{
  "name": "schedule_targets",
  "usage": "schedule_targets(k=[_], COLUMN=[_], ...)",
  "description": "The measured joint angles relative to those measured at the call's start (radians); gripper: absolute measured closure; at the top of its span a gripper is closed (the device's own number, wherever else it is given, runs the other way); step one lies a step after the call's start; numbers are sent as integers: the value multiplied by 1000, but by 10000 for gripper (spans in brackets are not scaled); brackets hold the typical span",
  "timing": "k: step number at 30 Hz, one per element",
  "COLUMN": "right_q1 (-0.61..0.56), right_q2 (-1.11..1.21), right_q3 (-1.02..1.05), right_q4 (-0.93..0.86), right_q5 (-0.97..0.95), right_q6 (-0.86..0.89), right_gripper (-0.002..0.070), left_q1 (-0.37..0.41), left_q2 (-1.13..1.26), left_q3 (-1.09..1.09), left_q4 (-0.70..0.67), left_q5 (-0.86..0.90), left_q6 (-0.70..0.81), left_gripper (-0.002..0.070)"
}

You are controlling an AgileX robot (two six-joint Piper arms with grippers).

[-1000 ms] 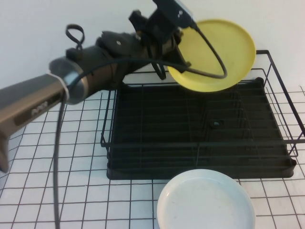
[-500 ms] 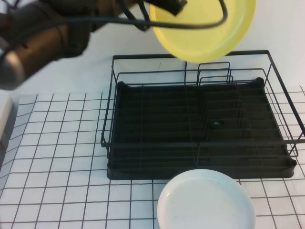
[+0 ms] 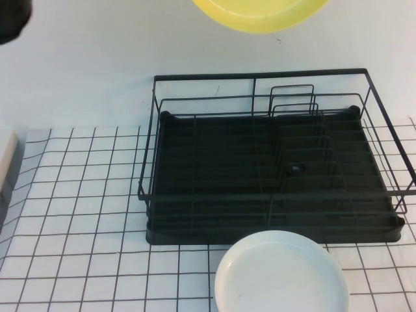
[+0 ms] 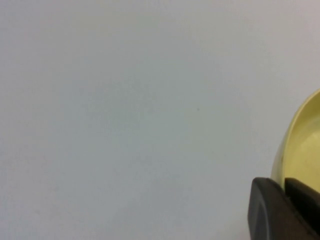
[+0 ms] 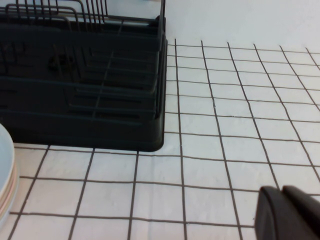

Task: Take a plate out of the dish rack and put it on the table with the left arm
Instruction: Place the plate from the table

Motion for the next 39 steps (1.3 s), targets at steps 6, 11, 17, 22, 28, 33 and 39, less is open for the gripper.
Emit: schedule_targets(k=[6, 11, 17, 22, 28, 33, 39], right_q1=[0, 0, 0, 0, 0, 0, 0], right_q2=[0, 0, 0, 0, 0, 0, 0], right_q3=[0, 0, 0, 0, 0, 0, 0], right_q4=[0, 0, 0, 0, 0, 0, 0], right_q5=[0, 0, 0, 0, 0, 0, 0], right_q6=[0, 0, 0, 0, 0, 0, 0], right_gripper=[678, 678, 678, 678, 678, 678, 678], left_q1=[0, 0, 1, -2, -50, -159, -380], left_q2=[-51, -89, -101, -101, -103, -103, -103], left_q3=[0, 0, 4, 10, 10, 10, 10], left_q4=[-46, -387, -574, -584, -584, -584, -584], left_q5=[-198, -577, -1003, -1143, -1210, -1284, -1291], left_q6=[193, 668, 989, 1020, 1026, 1024, 1016], left_gripper=[673, 673, 673, 673, 673, 673, 673])
